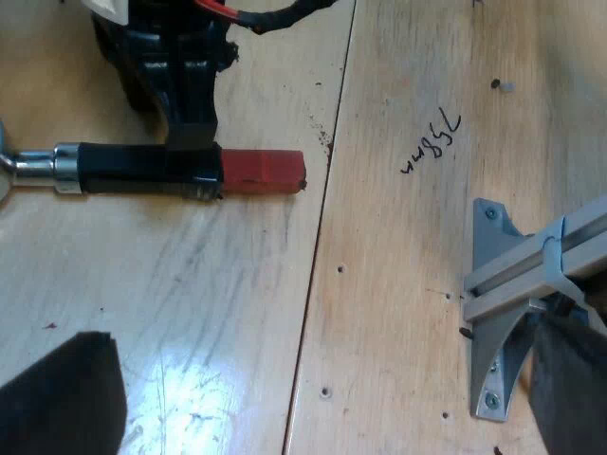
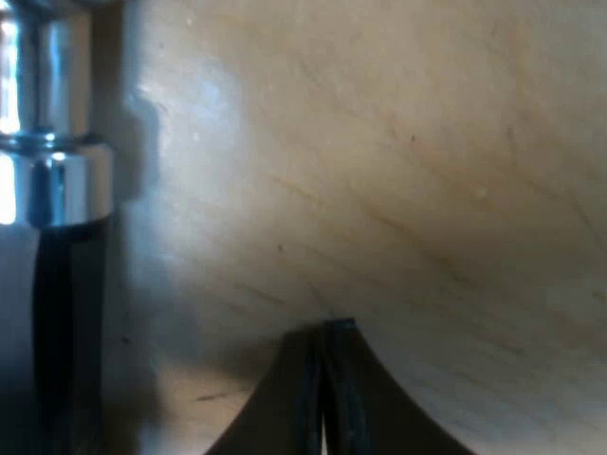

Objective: Put the handle in the coffee machine

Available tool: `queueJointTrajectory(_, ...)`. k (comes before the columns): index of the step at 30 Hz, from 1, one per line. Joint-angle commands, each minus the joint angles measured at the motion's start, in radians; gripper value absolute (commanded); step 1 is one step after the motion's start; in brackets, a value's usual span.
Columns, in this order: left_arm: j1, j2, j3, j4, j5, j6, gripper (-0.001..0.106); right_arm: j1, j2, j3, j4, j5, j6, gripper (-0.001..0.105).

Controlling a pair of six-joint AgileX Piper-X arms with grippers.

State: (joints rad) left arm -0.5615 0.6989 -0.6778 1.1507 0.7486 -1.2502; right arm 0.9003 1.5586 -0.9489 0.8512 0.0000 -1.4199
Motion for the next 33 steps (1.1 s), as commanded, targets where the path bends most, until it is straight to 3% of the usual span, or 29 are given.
queueJointTrajectory(1,-0.005,-0.003,-0.006,0.001,0.013,0.007,0.087,0.002,0.0,0.011,-0.001,-0.023,-0.005,0.0)
queueJointTrajectory(11,-0.005,-0.003,-0.006,0.001,0.001,0.007,0.087,0.064,0.0,0.016,-0.075,-0.028,-0.02,0.0)
queueJointTrajectory(17,-0.005,-0.003,-0.006,0.001,-0.083,0.007,0.087,0.167,0.0,0.016,-0.144,-0.011,-0.009,0.0)
queueJointTrajectory(22,-0.005,-0.006,-0.006,0.008,-0.175,0.007,0.087,0.243,0.0,0.016,-0.176,-0.011,0.041,0.0)
queueJointTrajectory(33,-0.005,-0.006,-0.006,0.072,-0.192,0.022,0.087,0.291,0.013,0.016,-0.367,-0.008,0.136,0.0)
